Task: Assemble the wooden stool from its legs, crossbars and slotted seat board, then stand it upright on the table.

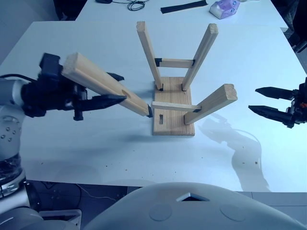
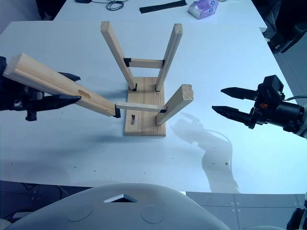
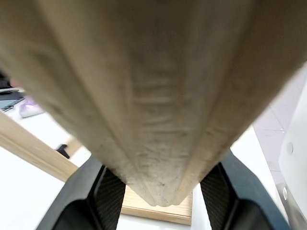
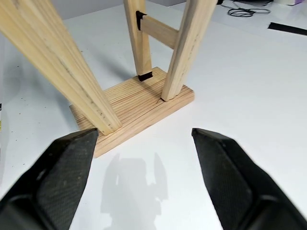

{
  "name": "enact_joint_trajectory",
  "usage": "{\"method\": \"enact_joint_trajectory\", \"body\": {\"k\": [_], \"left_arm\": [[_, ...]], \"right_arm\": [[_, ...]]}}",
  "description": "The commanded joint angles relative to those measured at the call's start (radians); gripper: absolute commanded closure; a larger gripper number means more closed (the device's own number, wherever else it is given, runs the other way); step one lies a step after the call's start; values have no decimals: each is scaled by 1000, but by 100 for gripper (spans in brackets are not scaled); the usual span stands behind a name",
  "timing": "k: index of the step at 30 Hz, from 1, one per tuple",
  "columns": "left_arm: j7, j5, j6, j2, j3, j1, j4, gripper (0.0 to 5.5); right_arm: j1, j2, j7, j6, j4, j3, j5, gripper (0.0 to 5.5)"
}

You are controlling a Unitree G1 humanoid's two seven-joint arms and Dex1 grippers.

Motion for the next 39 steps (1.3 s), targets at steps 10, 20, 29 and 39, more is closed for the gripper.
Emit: {"method": "enact_joint_trajectory", "body": {"k": [10, 20, 29, 39], "left_arm": [[61, 199, -207, -97, -169, 21, 35, 347], [77, 202, -222, -113, -213, 1, 38, 347], [53, 225, -257, -102, -233, 7, 62, 347], [18, 193, -228, -82, -240, 56, 34, 347]], "right_arm": [[-65, -27, -24, -13, -32, 82, -2, 192], [-76, -30, -33, -15, -45, 111, 2, 192], [-88, -30, -34, -7, -54, 119, 10, 192], [-76, -22, -46, -6, -73, 118, 13, 192]]}}
